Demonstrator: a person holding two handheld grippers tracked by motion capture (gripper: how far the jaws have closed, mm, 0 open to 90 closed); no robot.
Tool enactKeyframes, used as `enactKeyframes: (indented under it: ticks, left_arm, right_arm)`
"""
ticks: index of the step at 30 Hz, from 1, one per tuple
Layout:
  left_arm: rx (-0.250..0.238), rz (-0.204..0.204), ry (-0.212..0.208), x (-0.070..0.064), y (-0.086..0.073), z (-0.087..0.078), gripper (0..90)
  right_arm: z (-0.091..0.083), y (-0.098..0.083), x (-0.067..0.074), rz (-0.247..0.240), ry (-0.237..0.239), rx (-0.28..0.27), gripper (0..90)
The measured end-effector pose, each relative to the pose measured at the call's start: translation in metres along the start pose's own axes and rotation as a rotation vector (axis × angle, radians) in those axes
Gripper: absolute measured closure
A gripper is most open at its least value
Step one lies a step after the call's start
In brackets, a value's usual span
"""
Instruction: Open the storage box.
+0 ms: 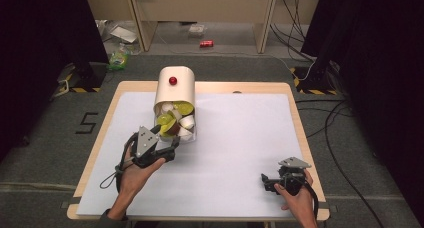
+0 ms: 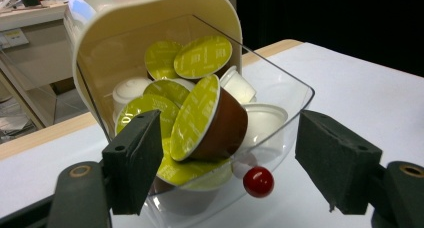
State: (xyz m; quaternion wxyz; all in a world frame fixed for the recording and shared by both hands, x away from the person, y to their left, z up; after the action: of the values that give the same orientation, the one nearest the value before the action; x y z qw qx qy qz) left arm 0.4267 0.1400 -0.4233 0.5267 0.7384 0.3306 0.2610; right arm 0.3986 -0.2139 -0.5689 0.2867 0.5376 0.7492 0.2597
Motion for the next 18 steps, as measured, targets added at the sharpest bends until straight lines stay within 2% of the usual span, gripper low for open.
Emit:
enactKeyframes:
  ticks: [18]
  left_arm:
    - [0.004, -0.006, 0.015, 0.0086, 0.0038, 0.0059, 27.0]
  right_arm:
    - [0.0, 0.0, -0.0001, 0.0, 0.001, -0.001, 0.8]
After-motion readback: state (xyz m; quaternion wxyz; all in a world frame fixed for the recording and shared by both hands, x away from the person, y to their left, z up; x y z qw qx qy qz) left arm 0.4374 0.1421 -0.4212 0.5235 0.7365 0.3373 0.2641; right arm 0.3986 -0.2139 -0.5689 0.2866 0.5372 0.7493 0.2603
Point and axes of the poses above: each handheld gripper's, and its own axes: z roughly forward along the jaws, y roughly out of its top, x roughly to its left, the point moved 10 cm from there along z, roughly forward along the jaws, and after that the axes turned 12 degrees about -y, right-handed, at the moved point
